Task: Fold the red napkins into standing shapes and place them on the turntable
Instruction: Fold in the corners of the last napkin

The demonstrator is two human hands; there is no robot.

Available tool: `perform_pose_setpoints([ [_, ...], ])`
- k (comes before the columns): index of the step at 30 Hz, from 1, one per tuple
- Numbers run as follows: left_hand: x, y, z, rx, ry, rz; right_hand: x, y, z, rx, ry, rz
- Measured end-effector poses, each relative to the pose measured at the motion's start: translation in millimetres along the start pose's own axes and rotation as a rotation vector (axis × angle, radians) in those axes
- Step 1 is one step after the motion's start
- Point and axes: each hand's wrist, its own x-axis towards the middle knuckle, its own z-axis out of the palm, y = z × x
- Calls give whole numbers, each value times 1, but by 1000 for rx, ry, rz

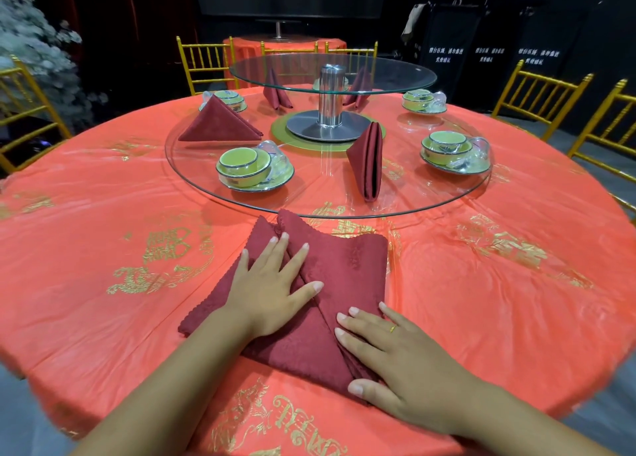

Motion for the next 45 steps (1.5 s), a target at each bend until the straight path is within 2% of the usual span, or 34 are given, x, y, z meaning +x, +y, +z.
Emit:
perform_pose_setpoints([
  [4, 11, 4, -1, 43, -13, 93, -1, 0, 2, -31, -9, -12],
  [10, 20, 1, 5, 19, -72, 20, -1, -2, -3, -26, -86, 6],
  [13, 18, 1, 9, 11, -50, 22, 3, 1, -3, 178, -129, 4],
  [18, 18, 1, 11, 18, -18, 21, 17, -5, -5, 202, -13, 101],
  [21, 17, 0, 12, 22, -6, 11, 24, -15, 2, 92, -96, 58],
  [25, 17, 1, 12, -5, -9, -5, 24, -17, 11, 103, -192, 41],
  [37, 50, -9, -9, 68, -17, -282, 25, -14, 14, 133, -184, 1],
  [40, 52, -12, -12, 54, 49, -325, 25, -15, 15, 132, -183, 5],
  [43, 46, -2, -7, 71, 201, -148, 24, -15, 15, 135, -174, 6],
  [45, 39, 5, -2, 46, 179, 24, 25, -14, 16, 115, -164, 4],
])
